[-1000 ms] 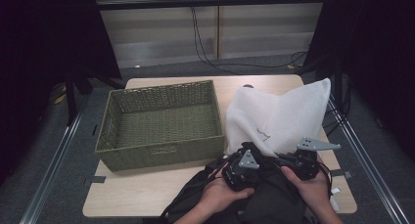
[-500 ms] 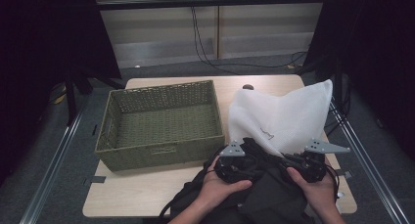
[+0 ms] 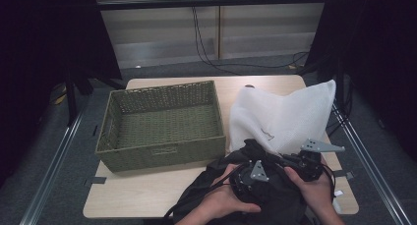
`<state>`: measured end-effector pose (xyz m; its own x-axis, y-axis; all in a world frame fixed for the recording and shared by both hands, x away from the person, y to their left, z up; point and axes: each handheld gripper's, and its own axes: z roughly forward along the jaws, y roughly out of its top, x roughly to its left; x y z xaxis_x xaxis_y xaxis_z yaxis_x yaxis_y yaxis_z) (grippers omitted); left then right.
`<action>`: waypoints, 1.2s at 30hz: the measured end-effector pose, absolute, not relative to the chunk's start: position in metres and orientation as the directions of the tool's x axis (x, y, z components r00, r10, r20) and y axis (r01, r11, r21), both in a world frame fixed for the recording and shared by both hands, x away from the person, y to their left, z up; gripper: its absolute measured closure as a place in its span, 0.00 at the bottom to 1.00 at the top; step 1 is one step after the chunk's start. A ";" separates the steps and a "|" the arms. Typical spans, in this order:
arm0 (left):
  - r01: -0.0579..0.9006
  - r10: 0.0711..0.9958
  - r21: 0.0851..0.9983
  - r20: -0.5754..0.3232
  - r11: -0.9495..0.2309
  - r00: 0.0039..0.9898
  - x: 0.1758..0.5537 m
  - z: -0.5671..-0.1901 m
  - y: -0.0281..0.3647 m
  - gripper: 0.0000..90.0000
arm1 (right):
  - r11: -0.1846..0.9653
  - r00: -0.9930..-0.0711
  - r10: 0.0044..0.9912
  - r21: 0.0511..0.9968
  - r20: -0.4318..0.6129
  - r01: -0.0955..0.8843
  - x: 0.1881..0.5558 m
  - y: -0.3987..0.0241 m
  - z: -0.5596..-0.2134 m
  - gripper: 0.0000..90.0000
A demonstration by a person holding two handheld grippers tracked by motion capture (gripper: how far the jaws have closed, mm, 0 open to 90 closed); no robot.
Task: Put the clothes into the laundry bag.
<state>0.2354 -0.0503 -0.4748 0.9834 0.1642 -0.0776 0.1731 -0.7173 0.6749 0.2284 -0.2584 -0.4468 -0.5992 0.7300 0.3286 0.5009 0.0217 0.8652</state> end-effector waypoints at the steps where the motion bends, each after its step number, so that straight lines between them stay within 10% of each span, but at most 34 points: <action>1: 0.175 0.164 0.681 -0.081 -0.711 0.983 0.237 -0.475 -0.049 0.48 | 0.021 -0.599 0.729 0.864 0.331 0.503 0.228 -0.258 -0.447 0.99; 5: 0.199 0.188 0.722 -0.097 -0.663 0.977 0.240 -0.469 -0.041 0.84 | 0.027 -0.605 0.727 0.867 0.325 0.498 0.225 -0.251 -0.446 0.99; 16: 0.314 0.424 0.866 -0.134 -0.390 0.896 0.251 -0.455 -0.033 0.88 | -0.035 -0.614 0.722 0.903 0.319 0.428 0.211 -0.257 -0.422 0.99; 21: 0.387 0.379 0.801 -0.219 -0.457 0.899 0.266 -0.473 -0.039 0.76 | 0.004 -0.614 0.725 0.889 0.313 0.458 0.212 -0.254 -0.434 0.99; 23: 0.372 0.350 0.822 -0.227 -0.432 0.909 0.260 -0.464 -0.031 0.45 | 0.007 -0.603 0.741 0.896 0.294 0.445 0.214 -0.256 -0.433 0.99; 29: 0.291 0.242 0.820 -0.192 -0.493 0.951 0.237 -0.450 -0.030 0.13 | -0.020 -0.583 0.748 0.888 0.317 0.459 0.220 -0.259 -0.437 0.99; 32: 0.195 0.227 0.661 -0.037 -0.725 0.973 0.231 -0.481 -0.061 0.06 | -0.019 -0.581 0.745 0.882 0.327 0.472 0.224 -0.253 -0.441 0.99; 36: 0.190 0.288 0.643 0.050 -0.742 0.956 0.227 -0.482 -0.067 0.30 | 0.002 -0.586 0.746 0.879 0.317 0.478 0.226 -0.245 -0.446 0.99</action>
